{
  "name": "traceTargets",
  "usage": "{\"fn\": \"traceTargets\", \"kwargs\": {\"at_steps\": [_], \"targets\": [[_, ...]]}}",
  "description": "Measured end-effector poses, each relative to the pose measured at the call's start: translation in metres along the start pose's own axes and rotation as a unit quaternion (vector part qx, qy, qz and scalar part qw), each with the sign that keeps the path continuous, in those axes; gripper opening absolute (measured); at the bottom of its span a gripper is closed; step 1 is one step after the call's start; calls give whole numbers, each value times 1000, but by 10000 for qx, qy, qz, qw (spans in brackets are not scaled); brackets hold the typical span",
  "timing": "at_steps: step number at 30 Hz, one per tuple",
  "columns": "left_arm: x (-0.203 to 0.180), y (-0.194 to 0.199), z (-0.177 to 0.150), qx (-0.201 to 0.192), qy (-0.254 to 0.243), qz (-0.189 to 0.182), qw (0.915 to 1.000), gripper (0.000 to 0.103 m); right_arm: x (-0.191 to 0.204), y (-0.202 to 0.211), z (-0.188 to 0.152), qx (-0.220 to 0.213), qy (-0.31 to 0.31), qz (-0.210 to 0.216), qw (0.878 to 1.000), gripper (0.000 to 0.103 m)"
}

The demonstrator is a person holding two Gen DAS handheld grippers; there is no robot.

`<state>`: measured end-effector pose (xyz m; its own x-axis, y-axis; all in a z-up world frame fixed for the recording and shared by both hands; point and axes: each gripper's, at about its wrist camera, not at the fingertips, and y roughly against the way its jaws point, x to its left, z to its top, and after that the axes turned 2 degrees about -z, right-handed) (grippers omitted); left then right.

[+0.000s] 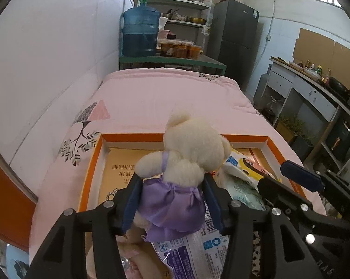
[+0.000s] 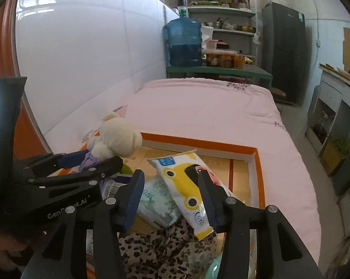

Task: Organize soft objects
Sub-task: 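Lower the bear and wipes pack into the box and open both grippers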

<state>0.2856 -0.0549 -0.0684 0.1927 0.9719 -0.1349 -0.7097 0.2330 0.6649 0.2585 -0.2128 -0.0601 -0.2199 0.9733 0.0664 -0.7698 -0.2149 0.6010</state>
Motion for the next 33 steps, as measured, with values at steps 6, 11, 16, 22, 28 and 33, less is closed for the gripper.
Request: {"fn": "traceTargets", "kwargs": {"at_steps": [6,11,16,22,28,33], "targets": [[-2,12,3,-164,-15,-49,9999,61,-8,11,3,-211,-210,-46,9995,50],[-3,29,10,-361,42,-225,9991,65,-20,18,3,-287,-492,-69,9984,50],[-7,41,14,-471,15,-321,9984,65,-24,20,2,-269,-623,-107,9976,50],[-19,61,17,-681,-95,-337,9971,65,-23,28,6,-358,-651,-106,9972,50],[-35,88,22,-956,-283,-351,9944,65,-12,50,16,-477,-592,-5,9971,50],[-42,119,15,-1065,-365,-311,9932,65,-3,76,17,-512,-495,1,9975,51]]}}
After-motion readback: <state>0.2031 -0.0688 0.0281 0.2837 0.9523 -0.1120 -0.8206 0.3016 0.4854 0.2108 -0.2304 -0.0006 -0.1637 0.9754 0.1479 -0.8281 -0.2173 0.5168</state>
